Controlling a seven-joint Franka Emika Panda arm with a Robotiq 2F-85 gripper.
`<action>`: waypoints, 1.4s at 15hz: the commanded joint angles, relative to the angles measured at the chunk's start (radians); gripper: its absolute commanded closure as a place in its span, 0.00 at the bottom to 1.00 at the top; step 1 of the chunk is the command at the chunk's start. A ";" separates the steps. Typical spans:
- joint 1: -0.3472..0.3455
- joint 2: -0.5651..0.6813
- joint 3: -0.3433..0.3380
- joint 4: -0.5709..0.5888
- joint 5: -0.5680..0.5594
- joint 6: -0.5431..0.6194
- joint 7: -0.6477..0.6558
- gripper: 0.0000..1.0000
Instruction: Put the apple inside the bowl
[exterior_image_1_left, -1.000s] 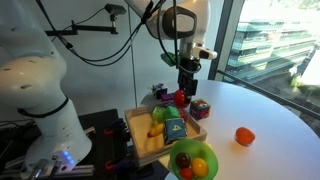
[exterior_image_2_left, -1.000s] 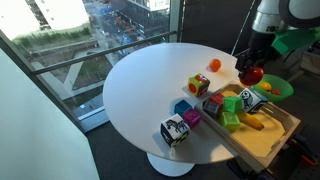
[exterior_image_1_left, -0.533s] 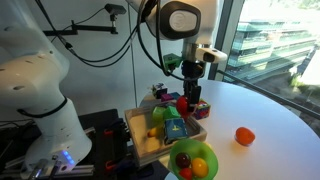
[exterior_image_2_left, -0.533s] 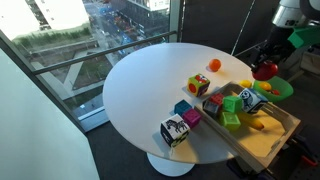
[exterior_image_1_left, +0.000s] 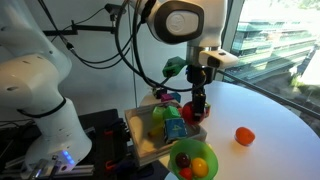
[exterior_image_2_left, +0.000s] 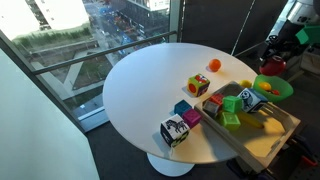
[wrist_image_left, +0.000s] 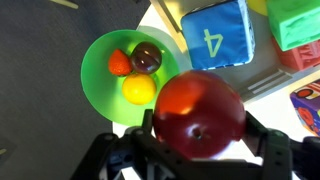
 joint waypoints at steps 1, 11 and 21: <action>-0.004 -0.001 -0.001 0.000 0.000 0.005 0.002 0.42; -0.003 0.006 -0.001 0.000 0.000 0.007 0.002 0.17; -0.017 0.014 -0.016 0.009 -0.011 -0.001 -0.008 0.42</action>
